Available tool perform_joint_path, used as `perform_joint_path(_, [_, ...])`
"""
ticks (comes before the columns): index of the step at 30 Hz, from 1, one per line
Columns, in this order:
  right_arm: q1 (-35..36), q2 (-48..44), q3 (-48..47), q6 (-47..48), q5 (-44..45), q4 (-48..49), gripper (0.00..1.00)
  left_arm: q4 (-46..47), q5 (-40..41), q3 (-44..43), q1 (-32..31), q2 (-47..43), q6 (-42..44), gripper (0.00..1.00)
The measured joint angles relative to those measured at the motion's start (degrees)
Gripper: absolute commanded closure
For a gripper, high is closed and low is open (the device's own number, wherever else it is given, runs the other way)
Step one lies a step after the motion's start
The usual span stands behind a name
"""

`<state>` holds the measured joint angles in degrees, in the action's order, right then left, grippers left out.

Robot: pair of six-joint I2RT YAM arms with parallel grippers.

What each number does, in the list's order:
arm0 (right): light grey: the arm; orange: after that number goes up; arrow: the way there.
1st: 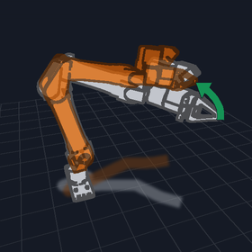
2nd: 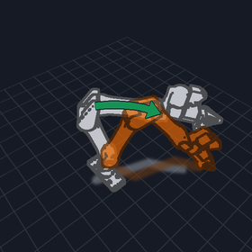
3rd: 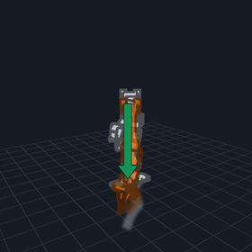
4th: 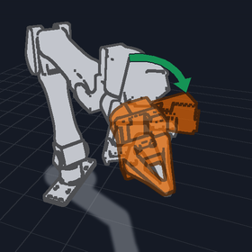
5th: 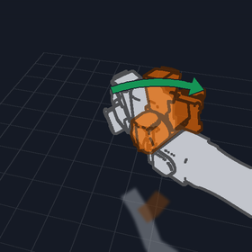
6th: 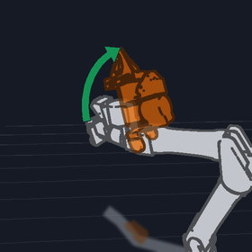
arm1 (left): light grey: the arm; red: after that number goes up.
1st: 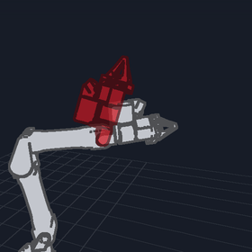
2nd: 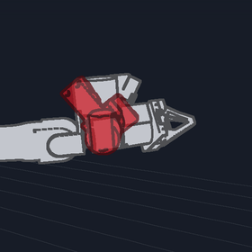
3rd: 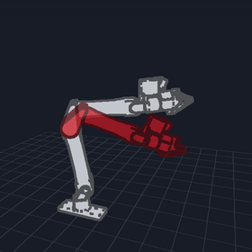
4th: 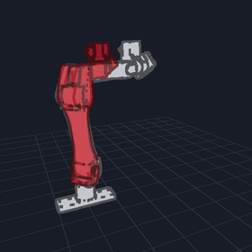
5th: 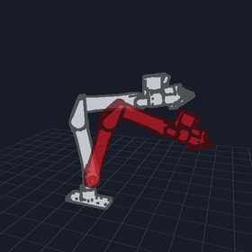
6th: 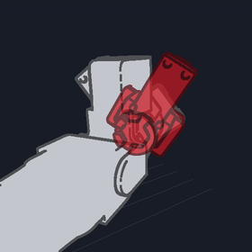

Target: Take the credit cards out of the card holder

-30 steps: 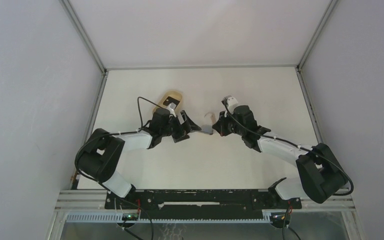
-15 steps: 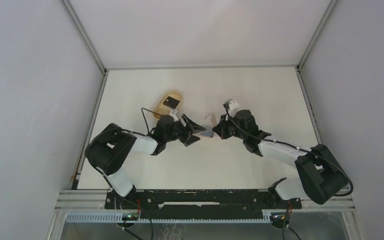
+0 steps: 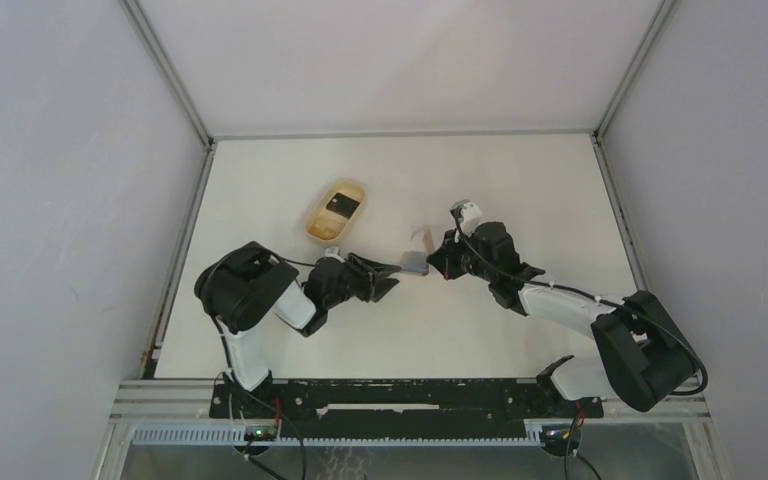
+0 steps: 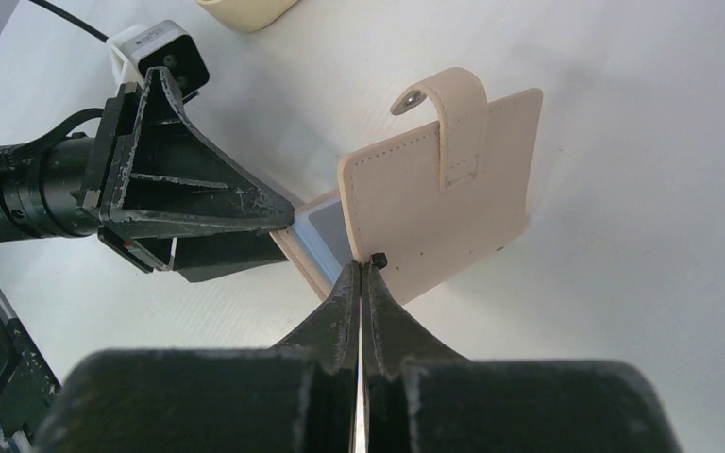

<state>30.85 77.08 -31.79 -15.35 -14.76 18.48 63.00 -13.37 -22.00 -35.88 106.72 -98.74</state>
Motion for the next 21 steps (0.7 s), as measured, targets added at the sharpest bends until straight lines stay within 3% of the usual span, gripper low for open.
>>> perform_joint_path(3, [-0.07, -0.04, 0.24, -0.15, -0.33, 0.22, 1.00, 0.87, 1.33, 0.24, 0.00, 0.00, -0.94, 0.67])
perform_joint_path(8, [-0.09, -0.04, 0.26, -0.42, -0.72, 0.28, 1.00, 3.02, 2.40, 0.24, 0.00, 0.22, -1.86, 0.69])
perform_joint_path(11, [-0.09, -0.04, 0.26, -0.44, -0.83, 0.28, 1.00, 3.78, 2.73, 0.22, 0.00, 0.61, -2.05, 0.87])
perform_joint_path(14, [-0.09, -0.04, 0.26, -0.46, -0.83, 0.31, 1.00, 3.93, 2.73, 0.22, 0.00, 0.66, -2.25, 0.98])
perform_joint_path(21, [-0.09, -0.04, 0.26, -0.59, -0.83, 0.37, 1.00, 4.24, 2.71, 0.09, 0.00, 0.90, -2.25, 1.00])
